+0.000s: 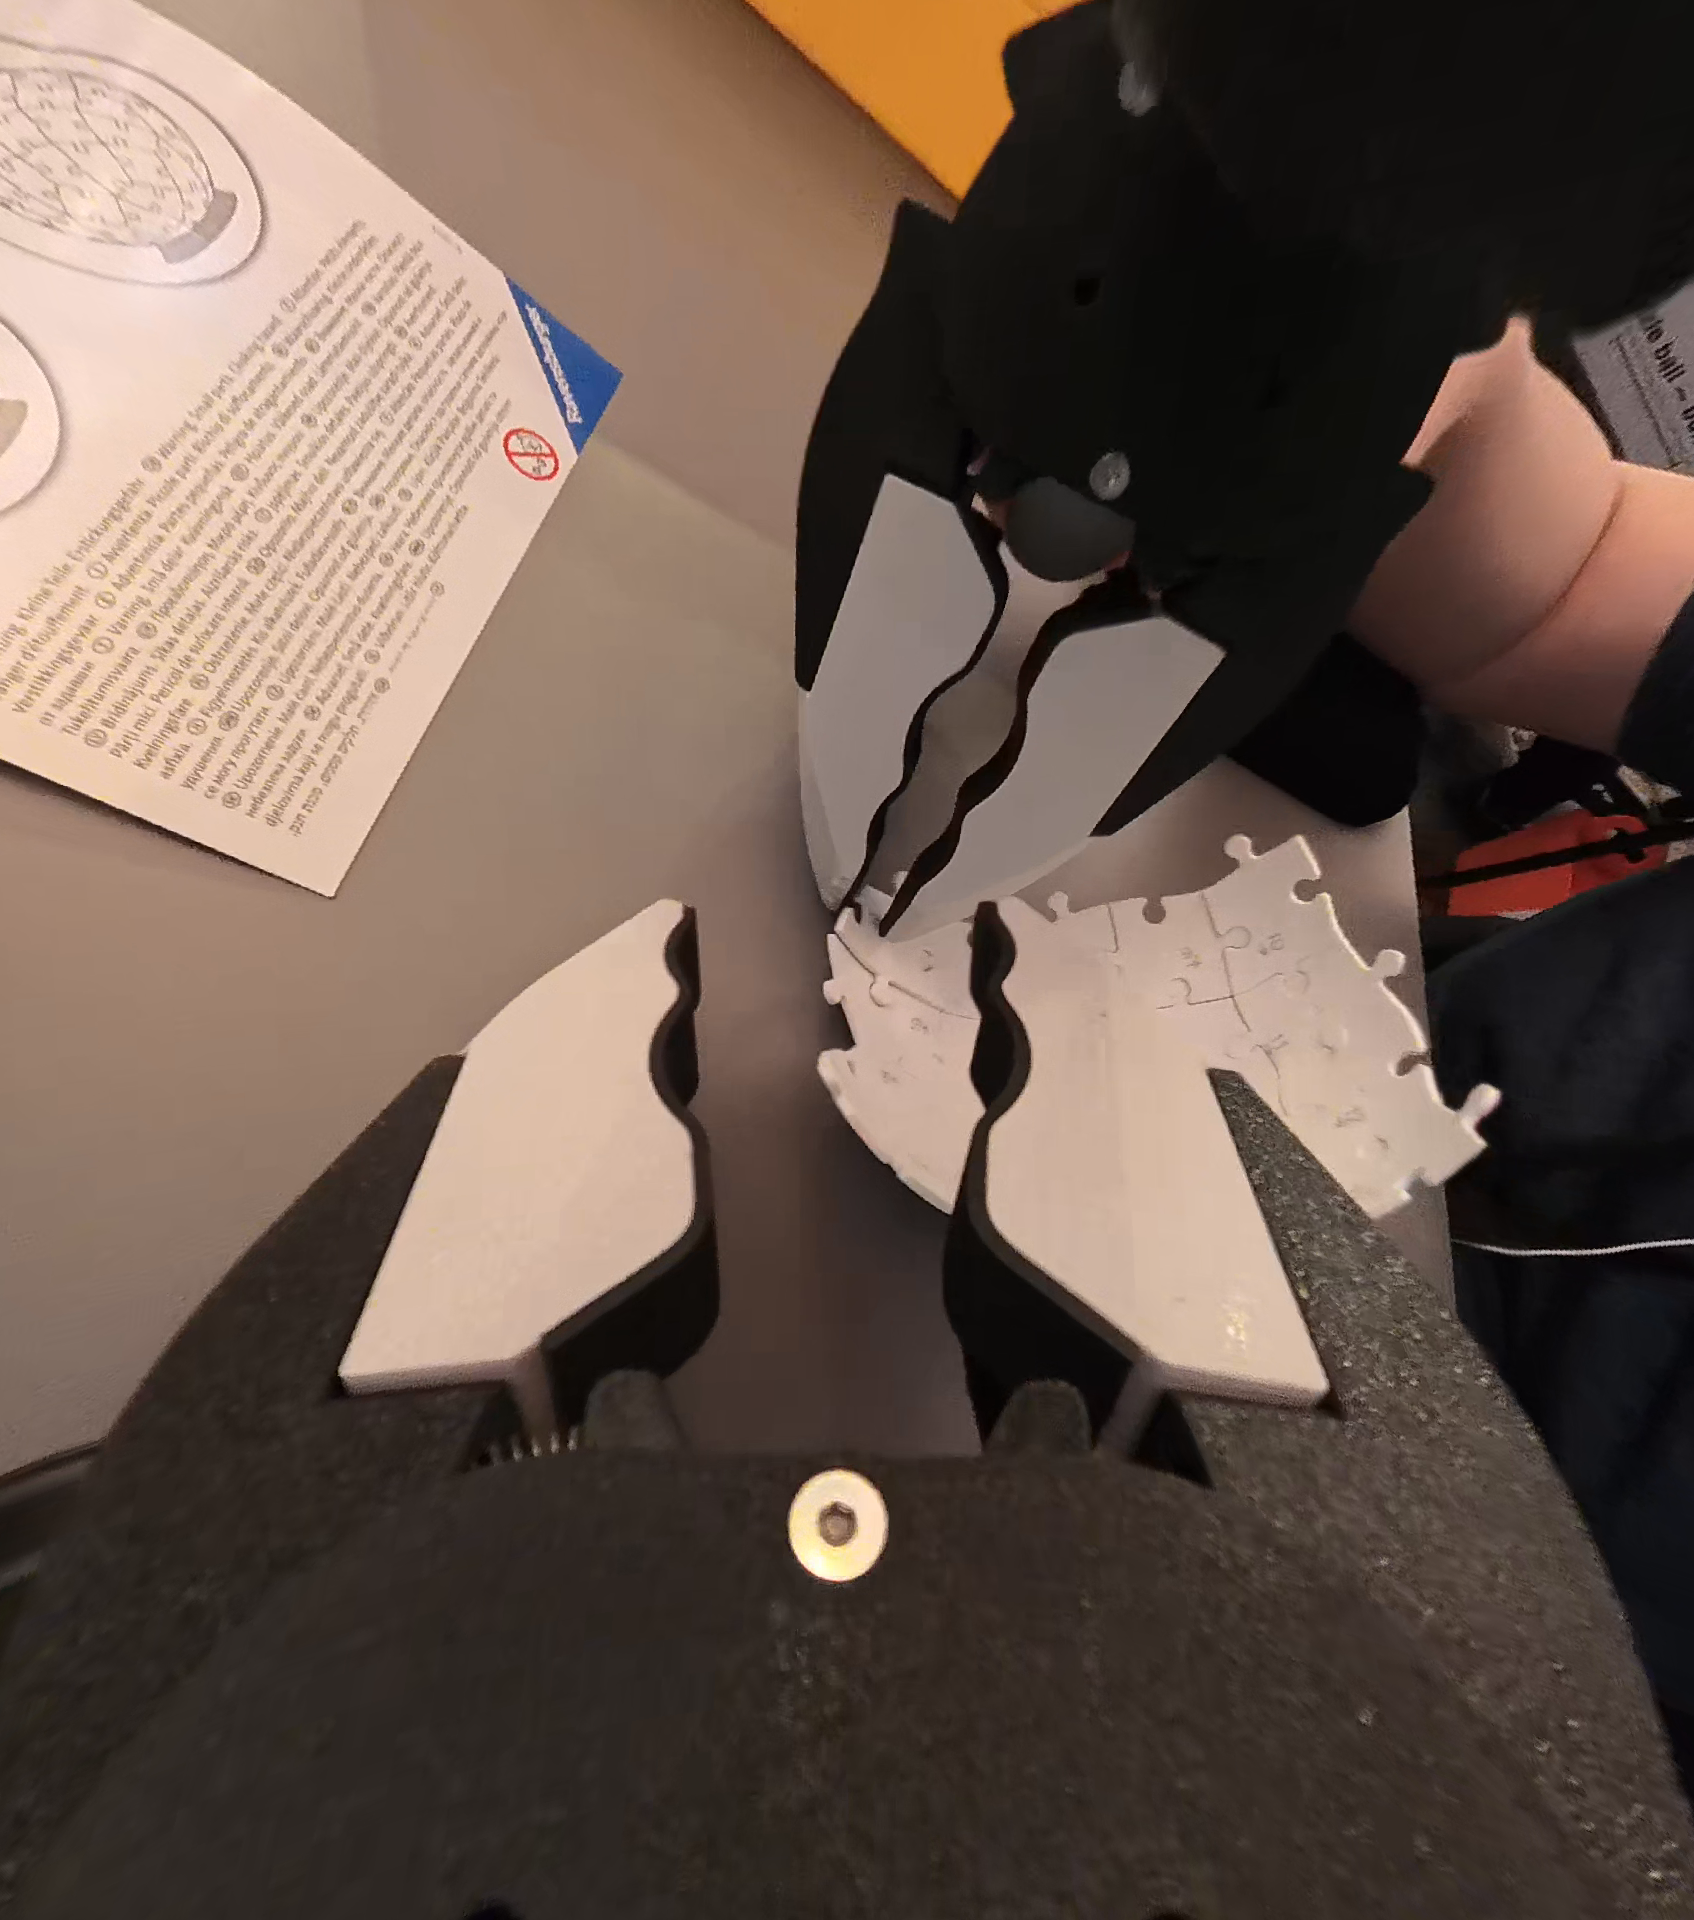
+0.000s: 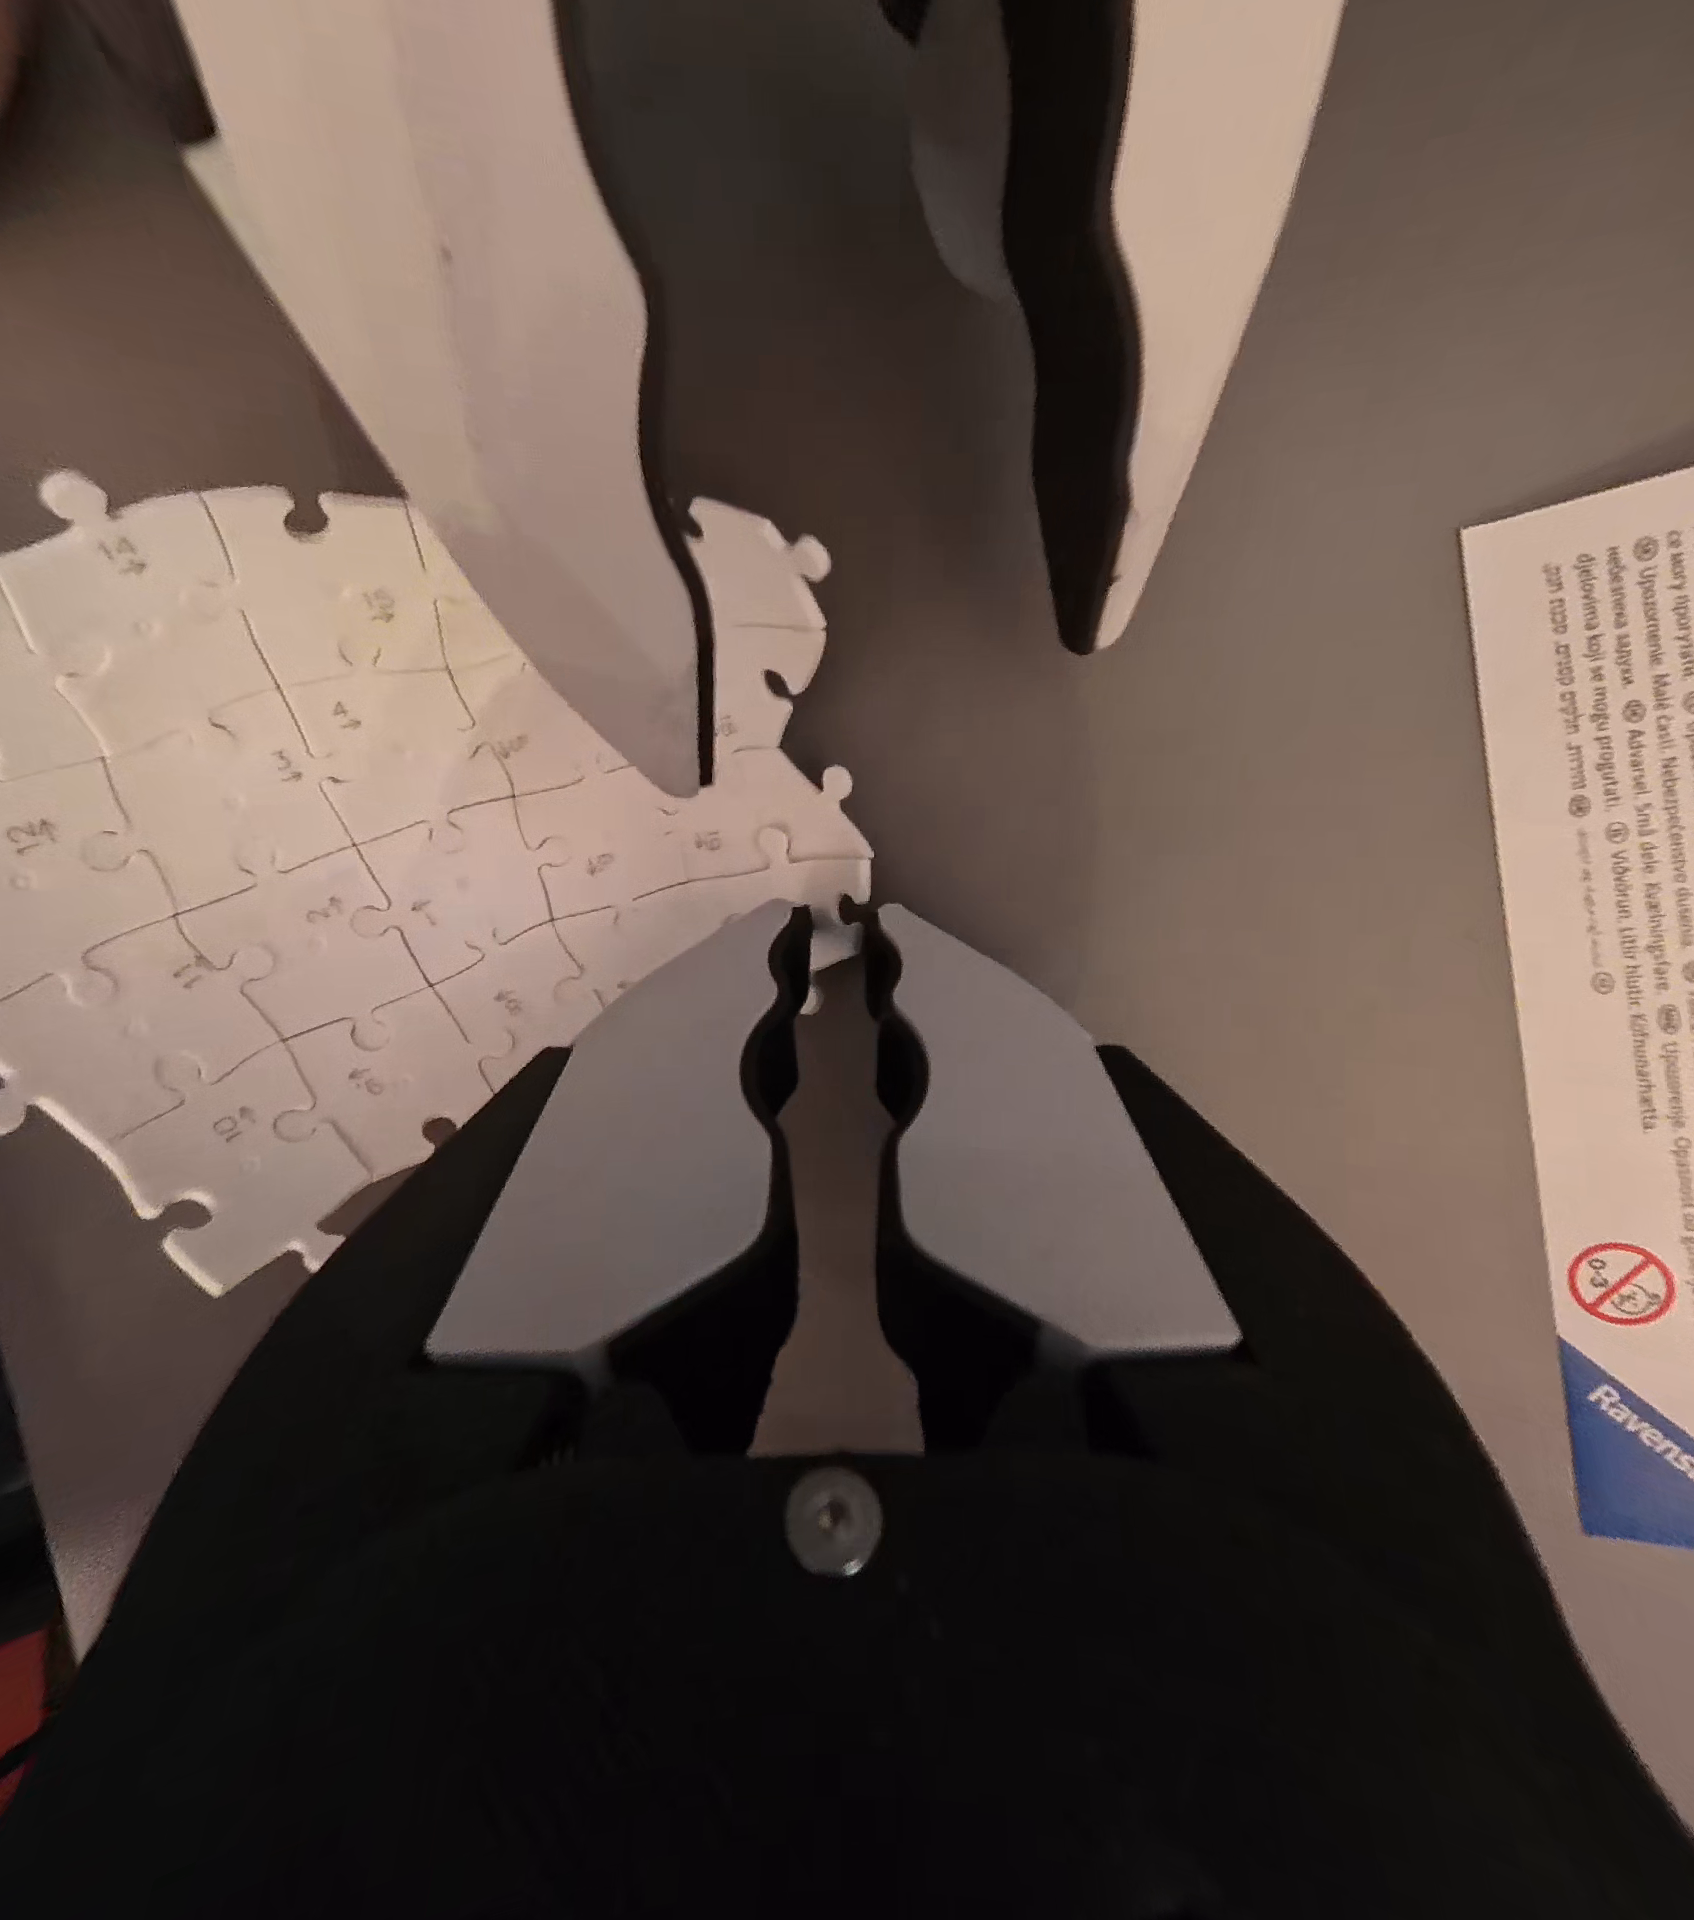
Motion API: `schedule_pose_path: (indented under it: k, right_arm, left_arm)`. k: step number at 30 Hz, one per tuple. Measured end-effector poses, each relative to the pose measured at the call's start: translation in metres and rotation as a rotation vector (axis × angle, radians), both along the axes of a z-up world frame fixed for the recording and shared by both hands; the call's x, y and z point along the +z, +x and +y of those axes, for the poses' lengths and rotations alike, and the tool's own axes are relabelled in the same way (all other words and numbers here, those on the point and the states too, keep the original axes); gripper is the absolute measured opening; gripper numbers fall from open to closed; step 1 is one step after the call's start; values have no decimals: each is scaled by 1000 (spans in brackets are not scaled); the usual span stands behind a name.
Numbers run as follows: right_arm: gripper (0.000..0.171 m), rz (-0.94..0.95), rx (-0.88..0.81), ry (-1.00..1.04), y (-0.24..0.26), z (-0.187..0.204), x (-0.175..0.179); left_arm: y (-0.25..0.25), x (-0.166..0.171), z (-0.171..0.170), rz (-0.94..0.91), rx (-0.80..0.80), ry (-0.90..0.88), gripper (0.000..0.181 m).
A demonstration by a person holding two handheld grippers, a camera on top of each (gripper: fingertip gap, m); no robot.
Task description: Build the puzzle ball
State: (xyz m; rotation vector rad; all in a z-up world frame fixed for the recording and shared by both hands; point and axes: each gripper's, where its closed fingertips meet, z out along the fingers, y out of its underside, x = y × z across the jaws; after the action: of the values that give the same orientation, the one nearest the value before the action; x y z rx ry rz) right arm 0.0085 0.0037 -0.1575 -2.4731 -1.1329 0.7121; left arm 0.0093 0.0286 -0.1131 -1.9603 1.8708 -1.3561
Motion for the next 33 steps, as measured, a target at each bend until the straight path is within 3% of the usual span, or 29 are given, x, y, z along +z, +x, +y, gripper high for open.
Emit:
schedule_pose_path:
  k: [22, 33]
  right_arm:
    - [27, -62, 31, 43, -7, -4, 1]
    - [26, -182, 61, 114, -7, -4, -1]
  left_arm:
    - [-6, 18, 10, -42, 45, -20, 48]
    - [-29, 28, 0, 26, 16, -24, 48]
